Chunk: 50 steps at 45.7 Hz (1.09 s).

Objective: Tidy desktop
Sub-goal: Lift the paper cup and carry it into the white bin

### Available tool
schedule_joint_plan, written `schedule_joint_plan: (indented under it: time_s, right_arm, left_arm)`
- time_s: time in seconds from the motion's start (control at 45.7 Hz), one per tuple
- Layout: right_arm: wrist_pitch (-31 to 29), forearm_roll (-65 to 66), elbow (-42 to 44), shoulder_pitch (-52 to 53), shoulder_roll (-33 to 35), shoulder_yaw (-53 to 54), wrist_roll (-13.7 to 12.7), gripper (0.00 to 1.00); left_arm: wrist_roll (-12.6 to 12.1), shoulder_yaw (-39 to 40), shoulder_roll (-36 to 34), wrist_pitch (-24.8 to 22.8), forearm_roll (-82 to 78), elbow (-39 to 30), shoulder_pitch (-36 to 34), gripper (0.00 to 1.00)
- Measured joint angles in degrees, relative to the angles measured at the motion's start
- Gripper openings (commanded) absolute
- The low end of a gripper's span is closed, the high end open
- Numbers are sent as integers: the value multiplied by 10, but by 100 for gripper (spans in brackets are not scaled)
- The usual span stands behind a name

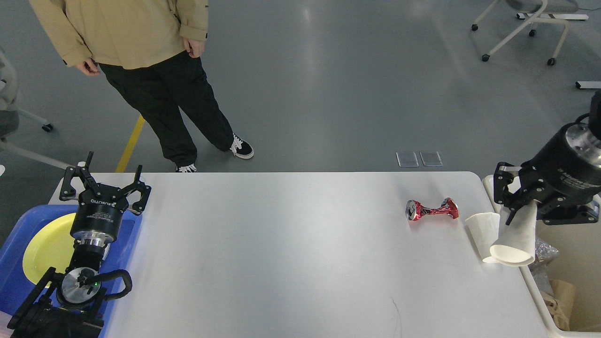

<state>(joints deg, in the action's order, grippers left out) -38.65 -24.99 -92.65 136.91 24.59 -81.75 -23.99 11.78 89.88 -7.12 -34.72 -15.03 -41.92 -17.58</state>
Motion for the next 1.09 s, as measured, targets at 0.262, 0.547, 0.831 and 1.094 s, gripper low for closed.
schedule_joint_plan:
  time_s: [0.262,0.547,0.831,1.094]
  right_arm:
    - [11,16,16,-12,21,-3,0,0]
    - [43,42,151,-125,102,8,0,0]
    - [45,52,407,-368,160,100,0,0]
    - [134,71,632,-659,124,253,1,0]
  left_arm:
    - [0,0,0,0,0,0,0,96]
    - [0,0,0,0,0,0,0,96]
    - [0,0,0,0,0,0,0,96]
    - [0,0,0,0,0,0,0,96]
